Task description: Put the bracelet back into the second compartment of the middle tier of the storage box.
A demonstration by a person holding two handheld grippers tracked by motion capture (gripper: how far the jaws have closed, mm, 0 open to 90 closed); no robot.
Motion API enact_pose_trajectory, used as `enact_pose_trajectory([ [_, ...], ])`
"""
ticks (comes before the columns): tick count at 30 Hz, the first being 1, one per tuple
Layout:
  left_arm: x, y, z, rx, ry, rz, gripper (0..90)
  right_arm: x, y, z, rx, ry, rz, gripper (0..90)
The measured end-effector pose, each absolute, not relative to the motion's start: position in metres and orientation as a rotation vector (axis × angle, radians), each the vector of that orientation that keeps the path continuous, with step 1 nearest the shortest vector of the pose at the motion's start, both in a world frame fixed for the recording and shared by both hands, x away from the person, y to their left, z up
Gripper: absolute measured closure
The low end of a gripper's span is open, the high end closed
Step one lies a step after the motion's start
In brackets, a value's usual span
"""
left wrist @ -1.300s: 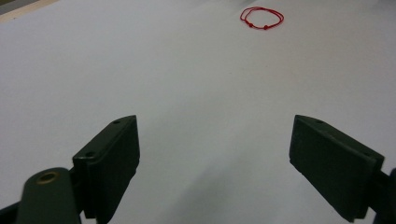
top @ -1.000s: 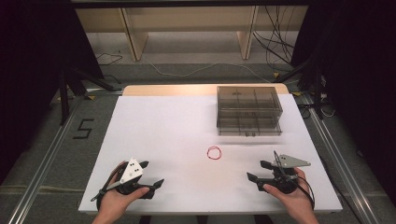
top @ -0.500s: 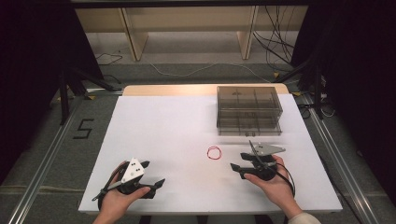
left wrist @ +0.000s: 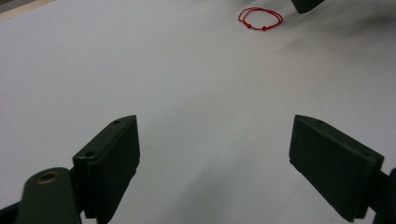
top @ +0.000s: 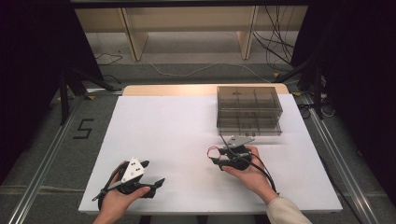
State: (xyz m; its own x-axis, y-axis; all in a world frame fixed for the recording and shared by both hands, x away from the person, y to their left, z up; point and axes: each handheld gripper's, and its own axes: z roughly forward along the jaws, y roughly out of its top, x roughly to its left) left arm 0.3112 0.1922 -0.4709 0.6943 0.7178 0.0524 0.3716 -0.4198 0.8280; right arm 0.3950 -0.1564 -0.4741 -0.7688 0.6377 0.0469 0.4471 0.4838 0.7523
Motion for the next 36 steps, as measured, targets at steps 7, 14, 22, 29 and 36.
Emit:
enact_pose_trajectory([
  [7, 0.312, 0.193, -0.471, 2.046, 0.832, 0.516, 16.2, 0.405, -0.134, -0.484, 0.904, 2.538, 1.101, 56.2],
  [14, 0.312, 0.193, -0.471, 2.047, 0.83, 0.514, 16.2, 0.411, -0.124, -0.492, 0.889, 2.554, 1.063, 63.0],
  [22, 0.312, 0.193, -0.472, 2.047, 0.831, 0.512, 16.2, 0.411, -0.123, -0.493, 0.886, 2.537, 1.059, 75.1],
  [29, 0.312, 0.192, -0.472, 2.05, 0.827, 0.511, 16.2, 0.413, -0.126, -0.494, 0.928, 2.535, 1.08, 84.5],
  [36, 0.312, 0.192, -0.472, 2.05, 0.824, 0.512, 16.2, 0.413, -0.126, -0.495, 0.957, 2.529, 1.088, 88.4],
])
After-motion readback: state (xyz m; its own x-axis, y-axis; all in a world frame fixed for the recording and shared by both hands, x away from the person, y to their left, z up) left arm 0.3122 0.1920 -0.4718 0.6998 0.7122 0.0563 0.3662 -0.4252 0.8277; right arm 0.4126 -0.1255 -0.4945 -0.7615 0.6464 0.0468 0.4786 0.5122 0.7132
